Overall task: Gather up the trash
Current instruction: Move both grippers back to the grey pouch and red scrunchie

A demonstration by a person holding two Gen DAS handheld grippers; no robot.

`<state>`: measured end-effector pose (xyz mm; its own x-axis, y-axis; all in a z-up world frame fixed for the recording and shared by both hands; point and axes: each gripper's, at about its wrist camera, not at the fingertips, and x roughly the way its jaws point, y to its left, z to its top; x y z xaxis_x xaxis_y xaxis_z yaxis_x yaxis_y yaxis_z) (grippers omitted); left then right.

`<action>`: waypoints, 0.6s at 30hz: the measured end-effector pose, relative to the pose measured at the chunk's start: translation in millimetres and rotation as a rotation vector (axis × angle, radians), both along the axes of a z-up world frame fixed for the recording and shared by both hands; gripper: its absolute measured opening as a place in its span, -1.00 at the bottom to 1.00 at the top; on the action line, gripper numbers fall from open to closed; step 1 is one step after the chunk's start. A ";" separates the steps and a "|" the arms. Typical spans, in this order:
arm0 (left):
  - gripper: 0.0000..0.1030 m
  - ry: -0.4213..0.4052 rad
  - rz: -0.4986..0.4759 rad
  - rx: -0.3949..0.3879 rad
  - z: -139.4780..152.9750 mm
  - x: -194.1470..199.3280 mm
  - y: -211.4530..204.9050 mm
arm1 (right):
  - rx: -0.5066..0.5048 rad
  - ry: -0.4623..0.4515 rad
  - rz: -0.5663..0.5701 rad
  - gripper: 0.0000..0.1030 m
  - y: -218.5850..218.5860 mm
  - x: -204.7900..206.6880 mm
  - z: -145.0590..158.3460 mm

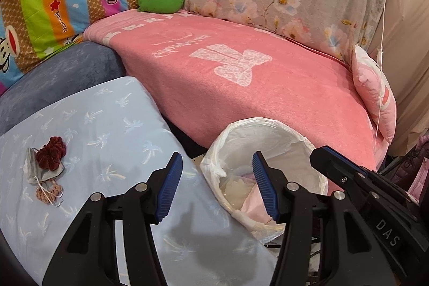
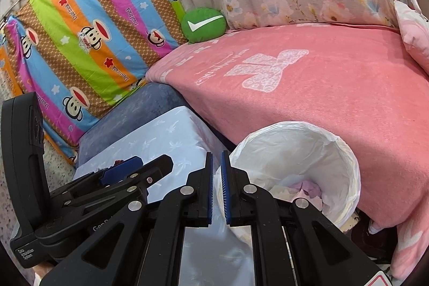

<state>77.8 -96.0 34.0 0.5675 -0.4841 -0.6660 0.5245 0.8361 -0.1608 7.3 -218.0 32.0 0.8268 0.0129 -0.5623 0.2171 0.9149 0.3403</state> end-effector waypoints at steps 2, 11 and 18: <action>0.02 0.005 0.014 -0.004 -1.5 2.1 9.0 | -0.003 0.003 0.009 -0.84 5.0 2.9 0.1; 0.05 0.026 0.071 -0.016 -6.8 11.5 41.4 | -0.022 0.022 0.058 -0.83 34.4 17.5 -0.7; 0.06 0.038 0.121 -0.030 -11.4 19.4 69.9 | -0.040 0.038 0.095 -0.75 60.2 29.2 -3.0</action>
